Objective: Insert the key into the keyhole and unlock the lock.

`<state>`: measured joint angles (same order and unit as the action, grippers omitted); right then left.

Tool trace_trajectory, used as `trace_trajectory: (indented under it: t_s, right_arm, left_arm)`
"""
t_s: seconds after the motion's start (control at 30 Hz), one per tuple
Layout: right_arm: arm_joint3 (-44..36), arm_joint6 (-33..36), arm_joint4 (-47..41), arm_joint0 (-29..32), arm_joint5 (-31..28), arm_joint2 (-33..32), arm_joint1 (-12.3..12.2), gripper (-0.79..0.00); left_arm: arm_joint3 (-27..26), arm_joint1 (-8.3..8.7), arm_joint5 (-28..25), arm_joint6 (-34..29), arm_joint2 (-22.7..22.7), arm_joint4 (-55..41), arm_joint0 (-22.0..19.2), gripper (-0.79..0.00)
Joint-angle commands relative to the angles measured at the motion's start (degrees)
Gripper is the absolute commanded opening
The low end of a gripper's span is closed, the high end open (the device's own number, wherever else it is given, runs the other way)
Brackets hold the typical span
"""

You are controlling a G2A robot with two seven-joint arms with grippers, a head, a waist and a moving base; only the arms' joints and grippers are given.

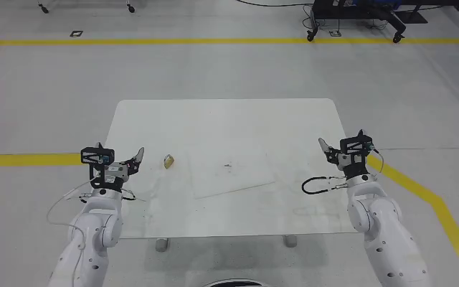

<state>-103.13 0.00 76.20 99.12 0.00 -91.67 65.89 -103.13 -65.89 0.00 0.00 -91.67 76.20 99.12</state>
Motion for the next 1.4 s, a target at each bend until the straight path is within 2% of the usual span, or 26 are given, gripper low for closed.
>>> trace_trajectory:
  t_s: [0.0,0.07,0.17,0.23,0.83,1.0,1.23,1.37]
  right_arm:
    - [-0.1,0.2,1.3,-0.1,0.6,-0.1,0.0,0.0]
    - [-1.2,1.5,7.6,-0.5,3.4,1.3,0.0,0.0]
    - [-3.5,4.4,17.6,-2.0,6.0,7.9,0.4,0.0]
    - [-3.4,8.1,21.0,-4.1,6.7,11.7,0.8,0.0]
    - [-3.3,8.7,21.5,-4.5,6.9,12.2,0.9,0.0]
    - [-2.0,5.8,21.5,-6.7,-0.9,17.7,1.3,0.0]
    - [2.3,6.7,21.7,-13.7,-11.9,26.8,2.3,0.0]
    - [6.5,6.3,19.3,-18.3,-22.2,30.2,2.7,0.0]
  left_arm:
    - [0.0,0.0,0.0,0.0,0.0,0.0,0.0,0.0]
    - [0.0,0.0,0.0,0.0,0.0,0.0,0.0,0.0]
    - [0.0,0.0,0.0,0.0,0.0,0.0,0.0,0.0]
    - [0.0,0.0,0.0,0.0,0.0,0.0,0.0,0.0]
    - [0.0,0.0,0.0,0.0,0.0,0.0,0.0,0.0]
    - [0.0,0.0,0.0,0.0,0.0,0.0,0.0,0.0]
    - [0.0,0.0,0.0,0.0,0.0,0.0,0.0,0.0]
    - [0.0,0.0,0.0,0.0,0.0,0.0,0.0,0.0]
